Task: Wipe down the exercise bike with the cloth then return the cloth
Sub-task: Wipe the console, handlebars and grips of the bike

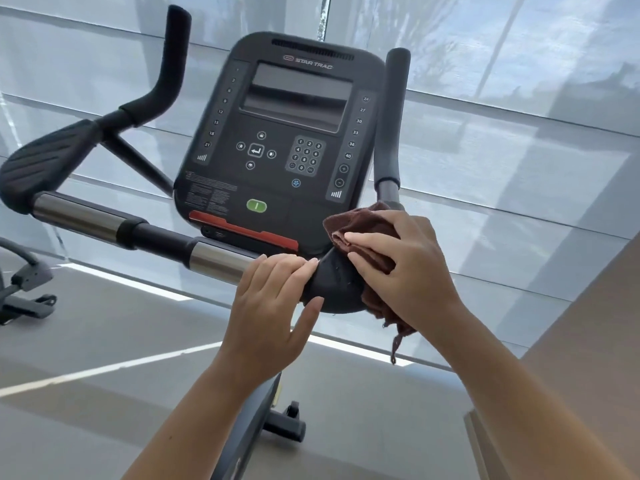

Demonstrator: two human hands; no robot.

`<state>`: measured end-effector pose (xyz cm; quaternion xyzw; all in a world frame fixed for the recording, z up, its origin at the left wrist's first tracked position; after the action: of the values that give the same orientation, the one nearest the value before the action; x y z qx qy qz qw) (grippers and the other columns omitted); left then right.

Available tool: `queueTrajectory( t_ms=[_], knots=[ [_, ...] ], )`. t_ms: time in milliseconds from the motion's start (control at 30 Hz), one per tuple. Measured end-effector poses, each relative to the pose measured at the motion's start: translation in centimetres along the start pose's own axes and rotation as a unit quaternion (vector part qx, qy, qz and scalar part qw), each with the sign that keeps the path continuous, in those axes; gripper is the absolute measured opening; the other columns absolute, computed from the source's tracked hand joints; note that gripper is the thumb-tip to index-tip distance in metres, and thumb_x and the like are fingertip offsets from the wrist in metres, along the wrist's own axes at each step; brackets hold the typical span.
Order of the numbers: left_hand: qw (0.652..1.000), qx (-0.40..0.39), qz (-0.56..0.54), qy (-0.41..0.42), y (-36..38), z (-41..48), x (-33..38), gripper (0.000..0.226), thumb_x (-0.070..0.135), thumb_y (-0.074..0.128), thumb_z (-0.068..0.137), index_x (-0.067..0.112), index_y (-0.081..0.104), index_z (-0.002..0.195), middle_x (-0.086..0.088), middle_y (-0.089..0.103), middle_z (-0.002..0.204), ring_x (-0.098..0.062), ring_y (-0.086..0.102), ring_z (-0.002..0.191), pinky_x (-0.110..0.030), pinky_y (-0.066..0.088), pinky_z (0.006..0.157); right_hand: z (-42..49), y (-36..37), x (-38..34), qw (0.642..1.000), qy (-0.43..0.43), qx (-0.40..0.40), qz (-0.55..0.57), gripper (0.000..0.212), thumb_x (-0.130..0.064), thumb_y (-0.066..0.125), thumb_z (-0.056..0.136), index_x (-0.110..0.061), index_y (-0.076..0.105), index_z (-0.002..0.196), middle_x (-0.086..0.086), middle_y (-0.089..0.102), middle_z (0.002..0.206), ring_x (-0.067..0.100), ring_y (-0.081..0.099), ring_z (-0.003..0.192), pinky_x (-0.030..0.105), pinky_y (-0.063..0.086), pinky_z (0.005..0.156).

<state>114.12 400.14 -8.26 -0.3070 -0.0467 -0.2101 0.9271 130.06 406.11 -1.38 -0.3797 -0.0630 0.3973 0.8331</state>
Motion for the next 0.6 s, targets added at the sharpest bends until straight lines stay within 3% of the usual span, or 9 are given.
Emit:
queueTrajectory(
  t_ms=[167,333,400,500,600],
  knots=[
    [1.000,0.002,-0.002,0.009,0.0,0.0,-0.2,0.038,0.027,0.044,0.088,0.001,0.062,0.109,-0.012,0.065,0.105,-0.029,0.057,0.102,-0.045,0.041,0.095,1.7,-1.4,2.0,0.995,-0.059,-0.068,0.038,0.021,-0.023,0.067,0.081,-0.025,0.071,0.101,0.001,0.060,0.111,0.020,0.047,0.104,0.016,0.032,0.093],
    [1.000,-0.001,-0.001,0.004,-0.1,-0.3,-0.3,0.038,0.027,0.046,0.088,0.001,0.062,0.110,-0.012,0.064,0.106,-0.028,0.056,0.104,-0.046,0.041,0.095,4.4,-1.3,2.7,0.996,-0.013,-0.082,0.015,0.022,-0.020,0.068,0.081,-0.024,0.071,0.102,0.003,0.061,0.114,0.026,0.049,0.107,0.023,0.033,0.095],
    [1.000,0.001,-0.004,0.004,0.0,-0.3,-0.3,0.038,0.027,0.046,0.087,0.001,0.062,0.110,-0.012,0.065,0.105,-0.027,0.054,0.104,-0.045,0.041,0.095,2.4,-1.0,1.9,0.997,-0.031,-0.064,0.018,0.021,-0.021,0.069,0.080,-0.025,0.071,0.101,0.001,0.061,0.113,0.025,0.049,0.104,0.017,0.032,0.091],
    [1.000,0.006,-0.004,0.008,0.0,0.0,-0.3,0.038,0.027,0.047,0.087,0.000,0.063,0.109,-0.013,0.065,0.104,-0.028,0.055,0.103,-0.046,0.043,0.094,-0.7,-0.7,0.5,0.996,-0.074,-0.037,0.037,0.019,-0.024,0.066,0.079,-0.025,0.072,0.097,0.001,0.063,0.108,0.022,0.050,0.097,0.020,0.037,0.089],
    [1.000,0.008,-0.007,0.011,-0.2,0.0,-0.3,0.038,0.027,0.048,0.087,0.000,0.063,0.108,-0.013,0.066,0.103,-0.029,0.057,0.101,-0.047,0.044,0.093,0.5,-1.3,1.1,0.992,-0.101,-0.066,0.043,0.020,-0.021,0.067,0.079,-0.023,0.072,0.099,0.003,0.063,0.106,0.021,0.051,0.097,0.024,0.040,0.090]
  ],
)
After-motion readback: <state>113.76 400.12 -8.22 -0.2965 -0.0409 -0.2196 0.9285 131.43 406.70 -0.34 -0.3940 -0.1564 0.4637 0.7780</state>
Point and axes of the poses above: each hand's wrist, its own z-axis towards the middle knuckle, its own y-axis out of the palm, x = y × z, the point moved 1 cm from there along z, towards the middle knuckle
